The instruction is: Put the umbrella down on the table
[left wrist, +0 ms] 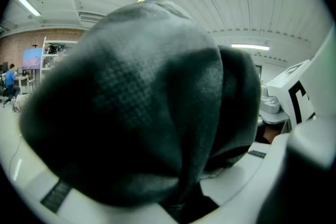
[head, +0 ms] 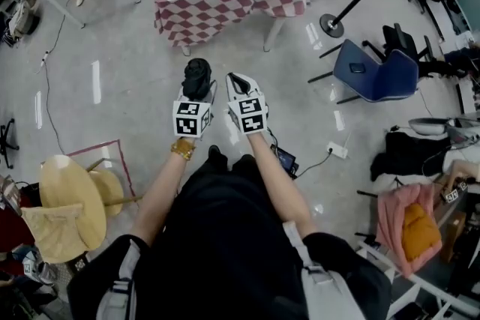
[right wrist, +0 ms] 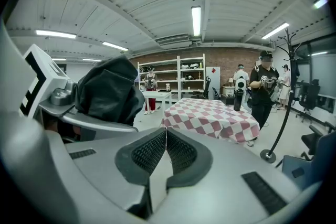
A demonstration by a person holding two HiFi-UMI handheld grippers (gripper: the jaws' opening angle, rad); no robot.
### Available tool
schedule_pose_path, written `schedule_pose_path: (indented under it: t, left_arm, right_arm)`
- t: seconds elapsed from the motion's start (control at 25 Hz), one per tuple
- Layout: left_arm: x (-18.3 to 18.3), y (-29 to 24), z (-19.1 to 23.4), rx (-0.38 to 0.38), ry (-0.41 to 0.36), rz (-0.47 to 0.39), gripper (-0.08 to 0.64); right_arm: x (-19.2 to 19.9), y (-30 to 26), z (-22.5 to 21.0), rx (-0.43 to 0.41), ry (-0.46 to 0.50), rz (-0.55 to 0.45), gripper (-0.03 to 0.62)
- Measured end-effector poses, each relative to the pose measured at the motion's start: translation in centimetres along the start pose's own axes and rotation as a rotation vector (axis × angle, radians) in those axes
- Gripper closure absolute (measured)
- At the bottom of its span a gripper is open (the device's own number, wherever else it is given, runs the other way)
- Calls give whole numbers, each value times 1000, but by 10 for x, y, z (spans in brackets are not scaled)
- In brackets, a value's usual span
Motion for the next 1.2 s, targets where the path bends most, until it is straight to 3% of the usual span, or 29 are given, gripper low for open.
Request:
schedule_pose_path:
  t: [0.36, 0.92, 1.2]
  left_arm:
    - [-23, -32, 30, -17, 6, 9, 394]
    - [-69, -142, 33, -106, 12, 34, 394]
    - [-91, -183, 41, -135, 31, 23, 394]
  right_arm:
    - [-4, -43, -14, -11, -27, 21, 575]
    - [-11, -127, -109, -108, -28, -18, 575]
    - [-20, -158, -130, -157, -5, -28, 575]
Point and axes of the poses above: the fingertips, and each gripper's own axes: y backward along the fingers, z to its left, x out of its underside, the point moved 5 cm from there along y, backward along the fingers, and after that the axes turned 15 degrees about y, right-handed, at the moved point
